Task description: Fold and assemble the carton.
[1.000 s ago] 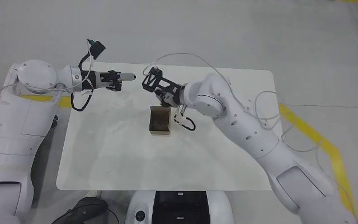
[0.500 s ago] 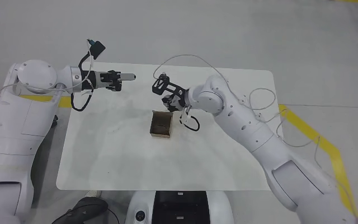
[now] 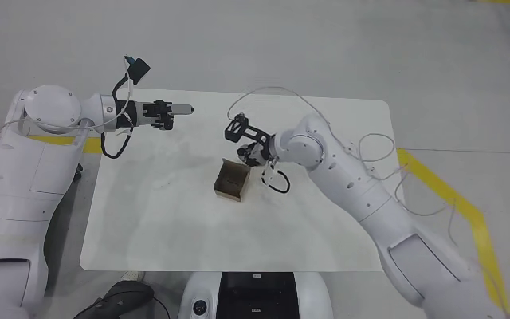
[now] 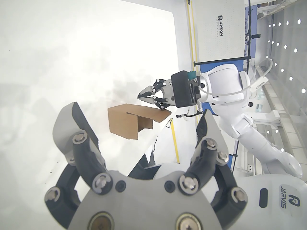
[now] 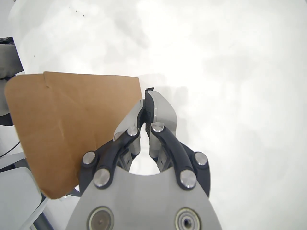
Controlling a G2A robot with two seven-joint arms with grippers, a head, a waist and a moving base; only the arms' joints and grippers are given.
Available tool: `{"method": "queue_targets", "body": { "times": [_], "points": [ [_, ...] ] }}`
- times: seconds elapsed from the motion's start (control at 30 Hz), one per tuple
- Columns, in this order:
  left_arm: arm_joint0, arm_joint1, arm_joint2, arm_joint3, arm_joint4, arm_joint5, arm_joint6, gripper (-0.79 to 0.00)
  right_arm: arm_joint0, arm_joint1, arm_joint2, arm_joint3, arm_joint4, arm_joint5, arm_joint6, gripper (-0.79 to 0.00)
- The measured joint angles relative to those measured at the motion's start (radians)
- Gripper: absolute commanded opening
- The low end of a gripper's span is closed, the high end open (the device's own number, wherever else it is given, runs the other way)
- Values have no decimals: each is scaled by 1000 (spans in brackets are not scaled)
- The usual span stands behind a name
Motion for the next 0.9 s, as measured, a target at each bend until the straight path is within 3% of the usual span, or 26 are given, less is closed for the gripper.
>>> {"method": "queue_targets", "body": {
  "times": [0.53, 0.9],
  "points": [
    [0, 0, 0, 0, 0, 0, 0, 0, -229, 83, 126, -297, -58, 96, 115, -785],
    [0, 0, 0, 0, 0, 0, 0, 0, -378, 129, 183, -504, -76, 92, 204, -785]
  ]
}}
